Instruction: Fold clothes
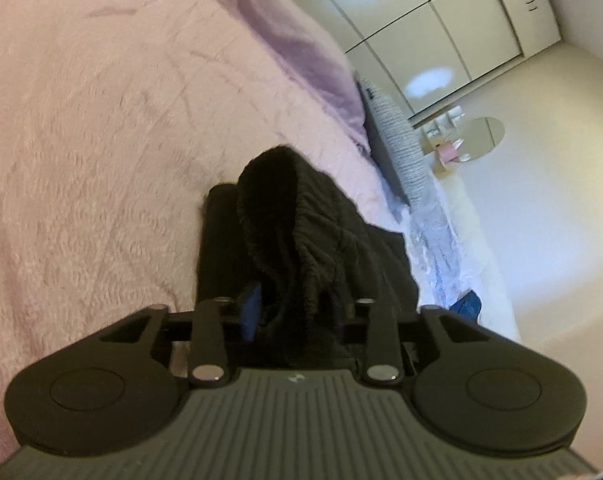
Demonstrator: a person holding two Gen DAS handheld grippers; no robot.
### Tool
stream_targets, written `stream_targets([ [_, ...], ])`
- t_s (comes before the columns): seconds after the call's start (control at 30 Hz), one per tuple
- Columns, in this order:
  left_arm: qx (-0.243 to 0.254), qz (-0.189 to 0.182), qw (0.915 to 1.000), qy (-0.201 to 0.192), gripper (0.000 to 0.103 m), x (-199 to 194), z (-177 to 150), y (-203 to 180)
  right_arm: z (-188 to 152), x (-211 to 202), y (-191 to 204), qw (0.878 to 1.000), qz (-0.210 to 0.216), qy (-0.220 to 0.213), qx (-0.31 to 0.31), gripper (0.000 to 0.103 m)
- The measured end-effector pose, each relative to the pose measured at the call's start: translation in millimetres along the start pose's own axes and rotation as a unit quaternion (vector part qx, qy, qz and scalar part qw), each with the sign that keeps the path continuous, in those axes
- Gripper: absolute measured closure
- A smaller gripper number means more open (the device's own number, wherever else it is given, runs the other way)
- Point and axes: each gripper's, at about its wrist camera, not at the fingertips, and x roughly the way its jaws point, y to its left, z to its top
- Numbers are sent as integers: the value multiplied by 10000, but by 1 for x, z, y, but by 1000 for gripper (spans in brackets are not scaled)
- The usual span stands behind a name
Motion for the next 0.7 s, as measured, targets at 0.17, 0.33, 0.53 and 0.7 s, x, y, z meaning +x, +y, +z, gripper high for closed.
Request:
stream_targets([
  [0.17, -69, 96, 9998, -131, 85, -13, -4, 4, 0, 3, 3, 9999, 74, 43, -118, 43],
  [0.33, 355, 423, 9981, -288, 82, -24, -2, -11, 0, 15, 4, 9994, 5, 54, -351, 43],
  [0.53, 911, 802, 9912, -521, 90, -40, 3, -33, 6, 8, 9, 9980, 50, -118, -614, 43],
  [0.7, 1456, 628, 9858, -550, 90, -44, 9, -76, 8, 8, 24, 9925, 8, -232, -1203, 43],
])
